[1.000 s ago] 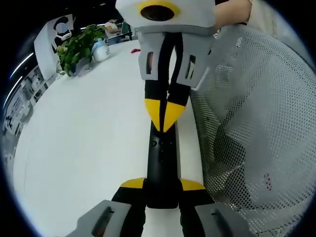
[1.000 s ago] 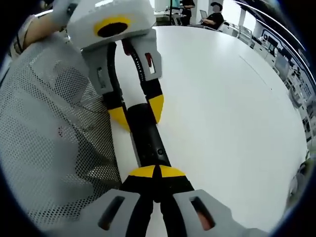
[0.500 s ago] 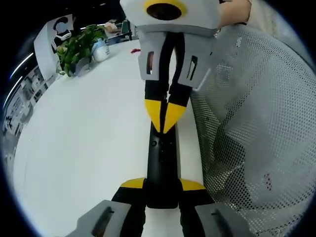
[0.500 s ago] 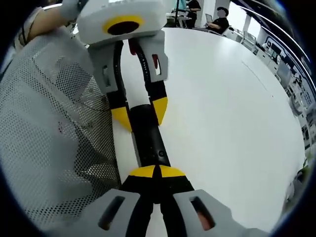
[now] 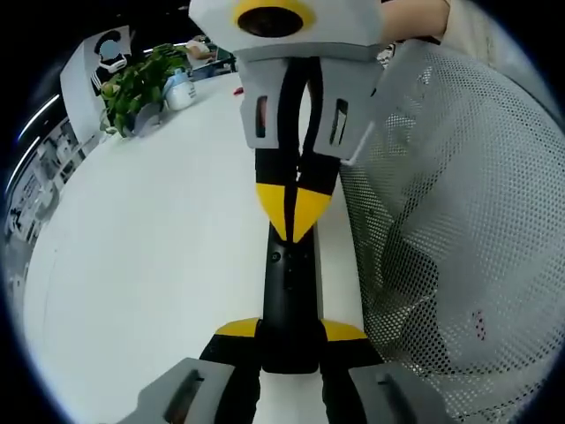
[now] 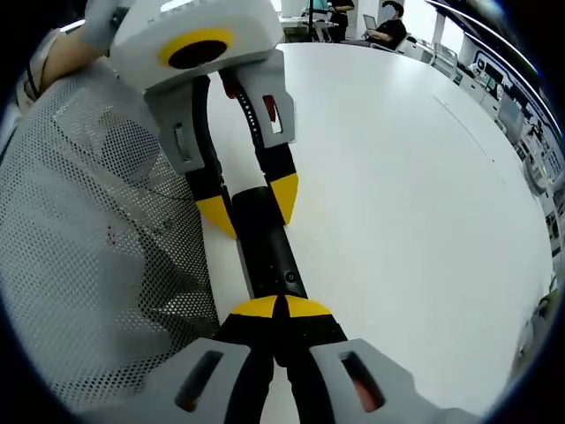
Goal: Press the specified remote control buttons in sequence, fully releasing each button before pressing the next.
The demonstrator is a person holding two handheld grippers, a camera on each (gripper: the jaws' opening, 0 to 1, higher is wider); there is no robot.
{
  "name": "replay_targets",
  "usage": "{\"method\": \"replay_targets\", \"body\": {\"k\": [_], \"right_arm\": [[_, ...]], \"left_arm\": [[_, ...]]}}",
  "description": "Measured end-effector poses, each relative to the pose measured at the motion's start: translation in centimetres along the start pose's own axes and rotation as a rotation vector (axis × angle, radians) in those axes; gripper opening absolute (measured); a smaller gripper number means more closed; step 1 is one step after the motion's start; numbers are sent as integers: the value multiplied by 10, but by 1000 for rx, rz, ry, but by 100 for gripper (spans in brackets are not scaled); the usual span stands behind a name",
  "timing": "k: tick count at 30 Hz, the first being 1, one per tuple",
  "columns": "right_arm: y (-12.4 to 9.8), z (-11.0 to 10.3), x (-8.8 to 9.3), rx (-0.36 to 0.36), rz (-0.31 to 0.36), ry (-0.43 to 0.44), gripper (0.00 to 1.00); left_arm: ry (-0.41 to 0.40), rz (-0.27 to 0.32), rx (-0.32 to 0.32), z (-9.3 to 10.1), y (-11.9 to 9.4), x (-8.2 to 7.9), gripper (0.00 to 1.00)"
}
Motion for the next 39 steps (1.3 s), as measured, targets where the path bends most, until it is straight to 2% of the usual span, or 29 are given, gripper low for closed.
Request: {"method": "replay_targets", "body": {"k": [8,14,17,30,39], "right_arm": [[1,1,-1,7,-53,32,0],[0,1,2,20,-6,58,0],[0,0,1,53,19,0,0],[-3,-5,5,75,12,-31,0],[-5,-10,11,66,18,0,0]], "left_arm": [[-3,3,0,0,0,0,25],[-4,2,0,0,0,0,25],[-23,-8,-1,-1,0,0,25],[-33,-13,-5,-1,1,0,25],[-31,-15,-5,-1,1,0,25]]}}
Point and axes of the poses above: the point that each gripper's makers call its tool centre point, and the gripper's own axes: y roughly forward along the fingers, z roughly to its right, x roughly out of its underside, the point moved 1 cm from there along -y, roughly backward along the fingers, and after that the axes turned 2 degrees about y, right-handed, at the moved point
